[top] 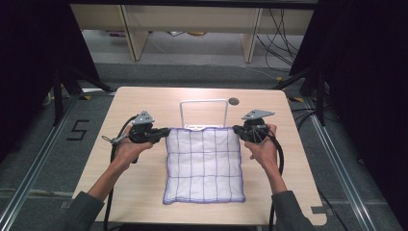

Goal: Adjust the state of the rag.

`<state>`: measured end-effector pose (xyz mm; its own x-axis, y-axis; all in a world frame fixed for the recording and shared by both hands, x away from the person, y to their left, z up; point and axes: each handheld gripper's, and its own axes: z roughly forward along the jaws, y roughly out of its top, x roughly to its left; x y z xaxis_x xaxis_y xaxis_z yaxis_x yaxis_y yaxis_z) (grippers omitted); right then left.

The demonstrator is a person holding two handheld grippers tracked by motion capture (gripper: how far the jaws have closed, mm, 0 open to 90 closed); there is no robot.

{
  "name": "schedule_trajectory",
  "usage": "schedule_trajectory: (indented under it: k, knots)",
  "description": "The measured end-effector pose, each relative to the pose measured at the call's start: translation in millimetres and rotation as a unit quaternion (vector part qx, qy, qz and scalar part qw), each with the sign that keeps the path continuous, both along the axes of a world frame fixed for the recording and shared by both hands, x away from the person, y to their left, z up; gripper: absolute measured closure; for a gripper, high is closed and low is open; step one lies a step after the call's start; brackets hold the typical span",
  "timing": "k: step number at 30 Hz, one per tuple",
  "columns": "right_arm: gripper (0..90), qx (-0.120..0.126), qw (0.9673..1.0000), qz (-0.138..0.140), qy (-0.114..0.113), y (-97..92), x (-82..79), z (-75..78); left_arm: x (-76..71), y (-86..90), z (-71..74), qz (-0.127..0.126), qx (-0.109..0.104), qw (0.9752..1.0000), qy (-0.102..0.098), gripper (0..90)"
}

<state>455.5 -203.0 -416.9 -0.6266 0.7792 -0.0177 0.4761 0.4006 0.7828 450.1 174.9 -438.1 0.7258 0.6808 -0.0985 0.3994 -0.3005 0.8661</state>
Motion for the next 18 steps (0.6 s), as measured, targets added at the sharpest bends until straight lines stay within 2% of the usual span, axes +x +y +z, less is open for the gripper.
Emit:
schedule_trajectory:
  k: [1, 4, 5, 6, 7, 8, 10, 11, 12, 13, 14, 15, 16, 17, 18]
  knots:
    - [88.4, -0.003, 1.0, 0.006, 0.0, -1.5, -2.4, 0.5, -3.2, 1.1, 0.6, -0.009, 0.001, 1.0, 0.001, 86.3]
    - [88.4, 0.003, 1.0, 0.005, 0.001, -2.7, -10.8, 1.6, -11.4, 2.6, 1.1, -0.014, 0.003, 0.9999, -0.004, 86.3]
    - [88.4, 0.001, 0.9999, 0.012, -0.005, -4.1, -20.1, 3.0, -15.4, 3.6, 1.5, -0.018, 0.003, 0.9998, -0.003, 86.3]
    - [88.4, 0.001, 0.9999, 0.012, -0.005, -4.1, -20.1, 3.0, -19.7, 4.8, 1.9, -0.021, 0.011, 0.9997, -0.006, 86.3]
    - [88.4, -0.001, 0.9997, 0.022, -0.009, -5.7, -30.3, 4.3, -29.0, 6.8, 1.4, -0.024, 0.018, 0.9994, -0.014, 86.3]
    - [88.4, -0.002, 0.9997, 0.021, -0.011, -6.4, -36.5, 4.3, -29.0, 6.8, 1.4, -0.024, 0.018, 0.9994, -0.014, 86.3]
    - [88.4, -0.004, 0.9995, 0.027, -0.013, -7.3, -41.8, 3.9, -39.5, 9.4, -0.2, -0.031, 0.018, 0.9993, -0.013, 86.3]
    - [88.4, -0.009, 0.999, 0.04, -0.017, -9.5, -53.0, 2.7, -44.8, 10.5, -1.7, -0.039, 0.017, 0.9989, -0.017, 86.3]
    - [88.4, -0.009, 0.999, 0.04, -0.017, -9.5, -53.0, 2.7, -51.9, 11.2, -2.7, -0.04, 0.019, 0.9989, -0.014, 86.3]
    - [88.4, -0.012, 0.9987, 0.044, -0.022, -10.8, -65.7, 0.3, -65.0, 12.4, -6.9, -0.052, 0.018, 0.9984, -0.015, 86.3]
    - [88.4, -0.012, 0.9987, 0.044, -0.022, -10.8, -65.7, 0.3, -65.0, 12.4, -6.9, -0.052, 0.018, 0.9984, -0.015, 86.3]
    - [88.4, -0.016, 0.9983, 0.052, -0.023, -11.5, -77.5, -2.7, -78.1, 13.2, -12.5, -0.063, 0.023, 0.9977, -0.012, 86.4]
    - [88.4, -0.017, 0.9981, 0.054, -0.024, -11.7, -83.0, -4.2, -84.0, 14.3, -15.3, -0.068, 0.03, 0.9972, -0.01, 86.4]
    - [88.4, -0.017, 0.9981, 0.058, -0.017, -11.1, -88.9, -6.5, -87.7, 14.9, -17.8, -0.071, 0.03, 0.997, -0.01, 86.3]
    - [88.4, -0.017, 0.9981, 0.058, -0.017, -11.1, -88.9, -6.5, -87.7, 14.9, -17.8, -0.071, 0.03, 0.997, -0.01, 86.4]
